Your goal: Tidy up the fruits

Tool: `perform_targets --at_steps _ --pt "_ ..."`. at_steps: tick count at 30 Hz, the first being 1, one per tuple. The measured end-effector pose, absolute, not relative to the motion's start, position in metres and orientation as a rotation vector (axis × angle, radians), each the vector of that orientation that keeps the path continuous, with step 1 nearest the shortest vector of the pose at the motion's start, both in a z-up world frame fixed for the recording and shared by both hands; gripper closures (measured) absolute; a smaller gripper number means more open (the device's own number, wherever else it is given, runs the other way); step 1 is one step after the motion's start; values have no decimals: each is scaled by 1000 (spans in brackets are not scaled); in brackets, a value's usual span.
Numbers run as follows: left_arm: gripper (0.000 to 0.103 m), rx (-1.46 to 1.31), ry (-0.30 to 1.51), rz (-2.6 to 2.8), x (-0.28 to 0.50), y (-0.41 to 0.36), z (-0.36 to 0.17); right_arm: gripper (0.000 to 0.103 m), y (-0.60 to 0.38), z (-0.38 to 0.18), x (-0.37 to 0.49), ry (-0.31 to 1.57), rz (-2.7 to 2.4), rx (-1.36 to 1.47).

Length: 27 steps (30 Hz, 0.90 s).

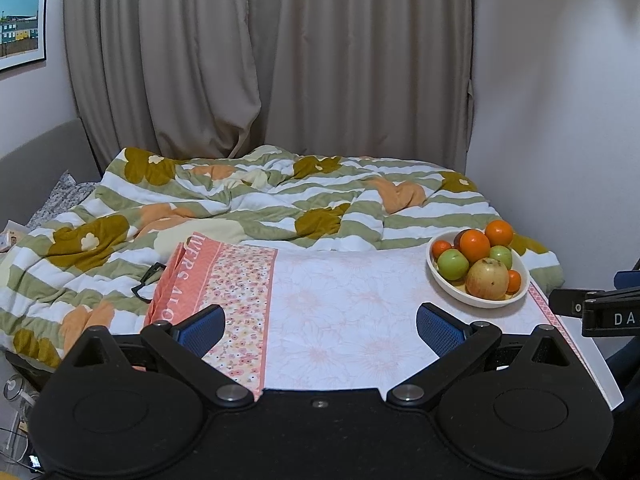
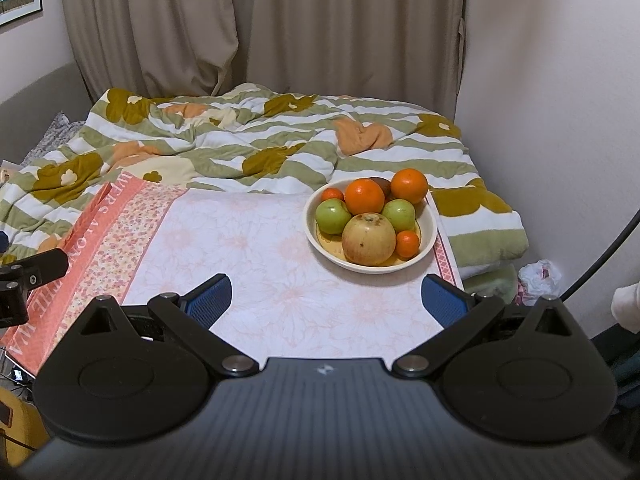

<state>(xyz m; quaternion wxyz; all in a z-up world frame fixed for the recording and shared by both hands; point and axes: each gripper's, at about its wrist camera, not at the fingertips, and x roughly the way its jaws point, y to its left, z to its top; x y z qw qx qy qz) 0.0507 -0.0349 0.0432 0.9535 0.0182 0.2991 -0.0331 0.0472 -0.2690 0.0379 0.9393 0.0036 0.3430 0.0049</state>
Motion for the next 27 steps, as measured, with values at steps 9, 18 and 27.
perform_targets --at_steps 9,18,27 --pt "0 29 603 -62 51 -30 43 0 -265 37 49 706 13 11" --pt "0 23 602 -47 55 -26 44 0 -264 36 50 708 16 13" --pt "0 32 596 -49 57 -25 41 0 -262 36 53 711 16 18"
